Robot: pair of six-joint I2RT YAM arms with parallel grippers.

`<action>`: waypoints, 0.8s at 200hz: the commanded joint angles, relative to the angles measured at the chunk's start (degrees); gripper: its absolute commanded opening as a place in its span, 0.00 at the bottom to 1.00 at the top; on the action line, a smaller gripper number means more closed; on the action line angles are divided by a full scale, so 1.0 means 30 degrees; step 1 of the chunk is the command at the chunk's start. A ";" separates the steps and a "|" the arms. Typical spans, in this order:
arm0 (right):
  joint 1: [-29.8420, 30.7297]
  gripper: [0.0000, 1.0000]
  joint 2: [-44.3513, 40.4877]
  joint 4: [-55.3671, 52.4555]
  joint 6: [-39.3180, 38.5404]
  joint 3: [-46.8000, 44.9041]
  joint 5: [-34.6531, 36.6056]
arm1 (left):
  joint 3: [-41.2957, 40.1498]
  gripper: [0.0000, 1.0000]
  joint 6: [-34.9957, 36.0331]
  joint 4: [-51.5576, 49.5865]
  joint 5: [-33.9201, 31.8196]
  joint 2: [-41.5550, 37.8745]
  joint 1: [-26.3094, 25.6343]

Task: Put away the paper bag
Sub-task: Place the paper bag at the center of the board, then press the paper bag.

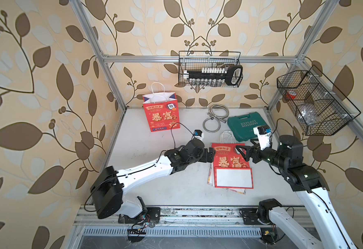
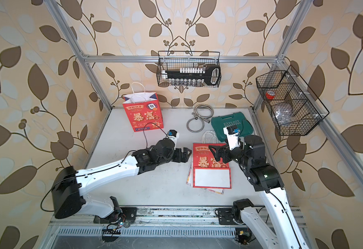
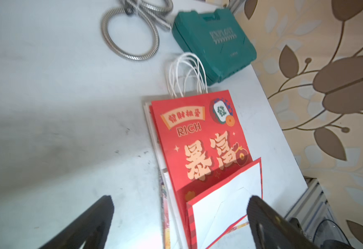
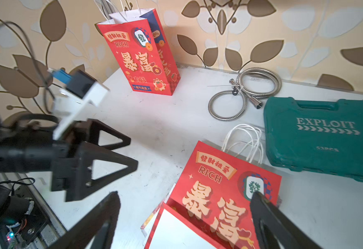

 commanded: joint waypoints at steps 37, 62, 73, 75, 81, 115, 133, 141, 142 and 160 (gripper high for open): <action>0.5443 0.92 0.6518 0.4724 -0.1603 0.1484 -0.0435 | 0.2767 0.99 0.6418 -0.5811 -0.0078 -0.3331 0.7059; 0.6030 0.93 0.9006 0.6177 -0.2135 0.2349 -0.1321 | 0.4908 0.99 1.0220 -0.6632 0.1906 -0.2796 1.0607; 0.6076 0.93 0.9876 0.6578 -0.2135 0.2783 -0.1580 | 0.6478 0.99 1.2035 -0.7159 0.2505 -0.1910 1.1800; 0.6082 0.93 1.0038 0.6612 -0.2157 0.2858 -0.1644 | 0.6793 0.99 1.2410 -0.7270 0.2577 -0.1735 1.1922; 0.6090 0.93 1.0426 0.6625 -0.2265 0.3131 -0.1820 | 0.7646 0.99 1.3550 -0.7552 0.2568 -0.1273 1.2288; 0.6081 0.93 1.1853 0.6463 -0.2945 0.4208 -0.2709 | 1.1112 0.99 1.9132 -0.8936 0.3807 0.1220 1.3918; 0.6075 0.94 1.2173 0.6171 -0.3495 0.4403 -0.3079 | 1.2446 0.99 2.0774 -0.9262 0.4658 0.2684 1.4710; 0.6091 0.94 1.2259 0.6047 -0.3678 0.4436 -0.3207 | 1.3150 0.99 2.1514 -0.9319 0.4650 0.3242 1.4873; 0.6063 0.94 1.2265 0.6027 -0.3698 0.4436 -0.3213 | 1.3217 0.99 2.1624 -0.9319 0.4627 0.3317 1.4883; 0.5993 0.94 1.2229 0.5789 -0.3964 0.4283 -0.3139 | 1.4864 0.99 2.3243 -0.9646 0.4056 0.4662 1.5061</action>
